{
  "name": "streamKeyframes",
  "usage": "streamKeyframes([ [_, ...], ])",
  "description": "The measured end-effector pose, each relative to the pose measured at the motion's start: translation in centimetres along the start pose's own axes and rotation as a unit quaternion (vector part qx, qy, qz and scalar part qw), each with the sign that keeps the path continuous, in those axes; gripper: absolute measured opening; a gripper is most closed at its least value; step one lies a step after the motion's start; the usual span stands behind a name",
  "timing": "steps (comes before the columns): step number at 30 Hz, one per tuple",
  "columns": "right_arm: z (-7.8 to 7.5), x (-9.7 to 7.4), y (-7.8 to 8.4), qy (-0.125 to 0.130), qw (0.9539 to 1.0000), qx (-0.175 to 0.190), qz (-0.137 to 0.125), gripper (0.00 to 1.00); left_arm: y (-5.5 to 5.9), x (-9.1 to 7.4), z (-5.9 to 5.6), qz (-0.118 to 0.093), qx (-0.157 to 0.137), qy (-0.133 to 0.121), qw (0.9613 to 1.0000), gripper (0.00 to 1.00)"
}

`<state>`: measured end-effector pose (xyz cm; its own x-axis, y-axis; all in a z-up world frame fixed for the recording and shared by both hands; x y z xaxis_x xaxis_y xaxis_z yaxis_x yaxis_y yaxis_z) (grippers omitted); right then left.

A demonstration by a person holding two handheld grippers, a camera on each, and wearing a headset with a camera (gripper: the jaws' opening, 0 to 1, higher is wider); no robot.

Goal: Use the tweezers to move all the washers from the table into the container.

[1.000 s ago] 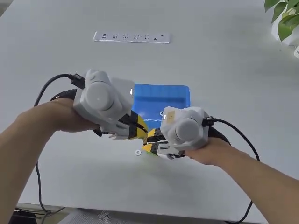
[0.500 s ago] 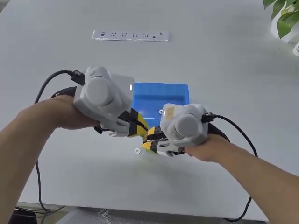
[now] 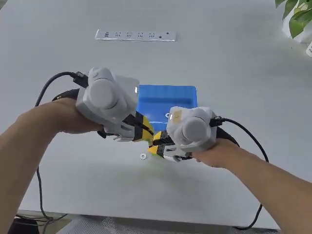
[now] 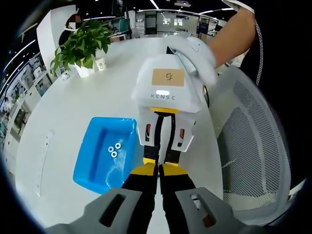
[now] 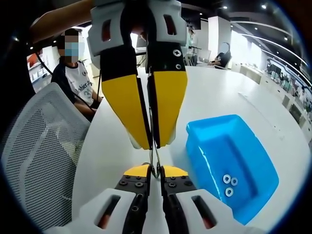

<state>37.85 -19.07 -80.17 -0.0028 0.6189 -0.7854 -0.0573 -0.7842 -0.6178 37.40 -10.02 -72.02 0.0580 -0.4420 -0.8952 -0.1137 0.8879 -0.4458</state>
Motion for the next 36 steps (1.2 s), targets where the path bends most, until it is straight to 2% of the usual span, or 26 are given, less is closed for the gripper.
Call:
streamKeyframes([
  [14, 0.29, 0.06, -0.07, 0.006, 0.9999, -0.014, 0.000, 0.11, 0.27, -0.14, -0.21, 0.003, 0.000, -0.001, 1.0000, 0.05],
  [36, 0.27, -0.01, 0.18, 0.010, 0.9998, -0.011, -0.013, 0.12, 0.15, -0.19, -0.17, 0.003, 0.007, 0.001, 1.0000, 0.05],
])
Point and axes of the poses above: the centre of the closed fingertips' face, and the gripper's own axes: x roughly forward along the fingers, z roughly to its left, y roughly out of its underside, the point moved 9 cm from there along -x, roughly backward along the fingers, and after that the axes turned 12 degrees about z, right-handed, at the moved point
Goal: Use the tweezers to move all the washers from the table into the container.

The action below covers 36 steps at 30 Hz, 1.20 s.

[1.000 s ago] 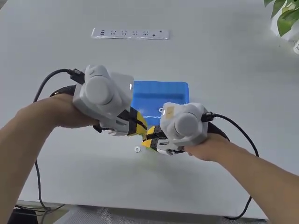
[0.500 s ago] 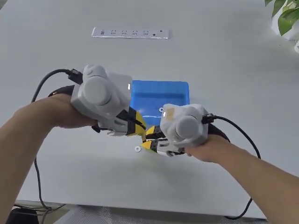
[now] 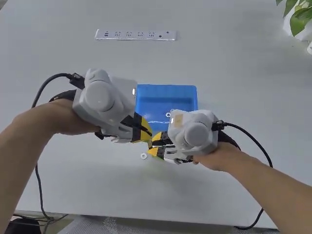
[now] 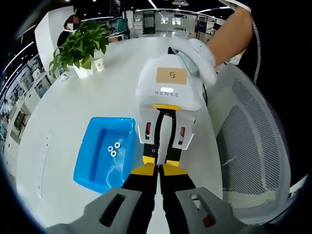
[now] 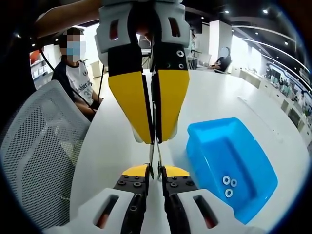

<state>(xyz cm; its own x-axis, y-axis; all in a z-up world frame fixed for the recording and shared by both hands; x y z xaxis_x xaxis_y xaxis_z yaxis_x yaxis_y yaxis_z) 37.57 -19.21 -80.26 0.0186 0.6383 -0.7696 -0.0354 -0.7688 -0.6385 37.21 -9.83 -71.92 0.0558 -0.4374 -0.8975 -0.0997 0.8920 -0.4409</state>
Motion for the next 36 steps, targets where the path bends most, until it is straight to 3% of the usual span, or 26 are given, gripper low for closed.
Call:
streamKeyframes([
  [26, -0.33, 0.23, 0.09, 0.001, 1.0000, 0.006, -0.002, 0.12, 0.08, 0.27, 0.61, 0.004, 0.000, 0.000, 1.0000, 0.05],
  [36, -0.47, 0.20, 0.16, -0.002, 0.9997, 0.024, 0.000, 0.11, -0.06, 0.39, 0.79, -0.001, -0.003, 0.003, 1.0000, 0.05],
])
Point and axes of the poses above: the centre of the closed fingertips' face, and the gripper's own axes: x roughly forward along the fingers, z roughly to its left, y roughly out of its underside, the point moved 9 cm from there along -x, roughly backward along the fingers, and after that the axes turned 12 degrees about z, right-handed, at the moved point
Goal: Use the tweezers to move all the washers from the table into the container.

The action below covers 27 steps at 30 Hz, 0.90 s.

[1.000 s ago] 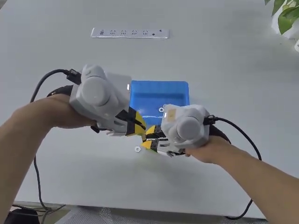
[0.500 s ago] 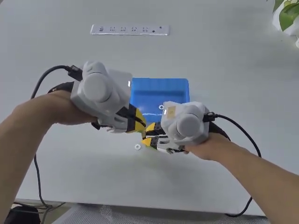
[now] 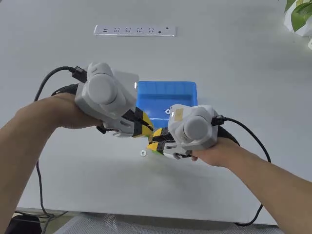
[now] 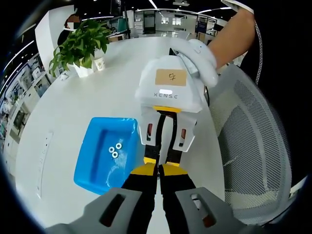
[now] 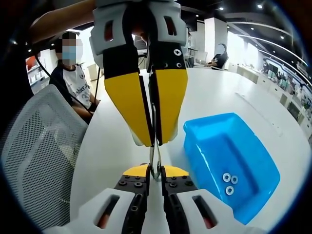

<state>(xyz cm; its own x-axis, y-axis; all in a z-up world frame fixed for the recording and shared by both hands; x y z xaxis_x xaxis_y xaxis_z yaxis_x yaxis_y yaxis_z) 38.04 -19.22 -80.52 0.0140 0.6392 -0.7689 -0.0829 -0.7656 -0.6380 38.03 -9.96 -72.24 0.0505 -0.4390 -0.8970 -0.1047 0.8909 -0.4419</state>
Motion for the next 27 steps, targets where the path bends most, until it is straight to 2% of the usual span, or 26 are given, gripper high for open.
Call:
streamKeyframes([
  [16, 0.2, -0.2, -0.1, 0.001, 1.0000, -0.006, 0.000, 0.11, 0.0, -0.2, -0.3, 0.001, 0.001, -0.002, 1.0000, 0.05],
  [27, 0.4, -1.1, -0.4, 0.000, 0.9999, -0.016, 0.002, 0.11, -0.7, -1.0, -0.7, -0.002, 0.002, -0.001, 1.0000, 0.05],
])
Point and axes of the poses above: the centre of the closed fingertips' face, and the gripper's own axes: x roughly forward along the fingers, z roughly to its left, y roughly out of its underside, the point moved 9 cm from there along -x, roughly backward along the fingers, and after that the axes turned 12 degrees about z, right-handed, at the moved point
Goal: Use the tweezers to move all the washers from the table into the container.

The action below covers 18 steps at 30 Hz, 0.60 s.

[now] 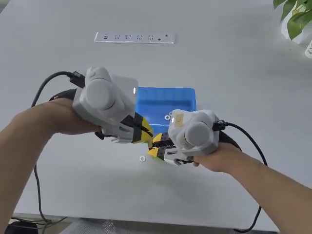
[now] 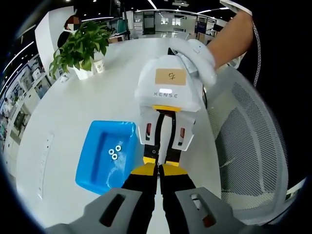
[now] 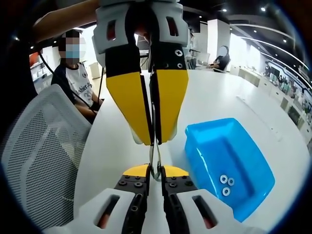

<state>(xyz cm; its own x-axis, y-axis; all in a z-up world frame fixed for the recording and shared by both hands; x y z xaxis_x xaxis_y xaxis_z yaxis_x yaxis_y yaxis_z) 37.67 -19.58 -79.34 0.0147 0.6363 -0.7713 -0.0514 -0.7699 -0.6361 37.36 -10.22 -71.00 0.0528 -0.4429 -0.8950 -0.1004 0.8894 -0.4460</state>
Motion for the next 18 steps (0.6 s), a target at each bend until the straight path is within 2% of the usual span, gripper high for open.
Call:
streamKeyframes([
  [18, 0.1, -2.4, -1.5, 0.008, 0.9999, -0.012, -0.010, 0.10, -1.4, -2.5, 0.0, -0.004, 0.008, 0.001, 1.0000, 0.05],
])
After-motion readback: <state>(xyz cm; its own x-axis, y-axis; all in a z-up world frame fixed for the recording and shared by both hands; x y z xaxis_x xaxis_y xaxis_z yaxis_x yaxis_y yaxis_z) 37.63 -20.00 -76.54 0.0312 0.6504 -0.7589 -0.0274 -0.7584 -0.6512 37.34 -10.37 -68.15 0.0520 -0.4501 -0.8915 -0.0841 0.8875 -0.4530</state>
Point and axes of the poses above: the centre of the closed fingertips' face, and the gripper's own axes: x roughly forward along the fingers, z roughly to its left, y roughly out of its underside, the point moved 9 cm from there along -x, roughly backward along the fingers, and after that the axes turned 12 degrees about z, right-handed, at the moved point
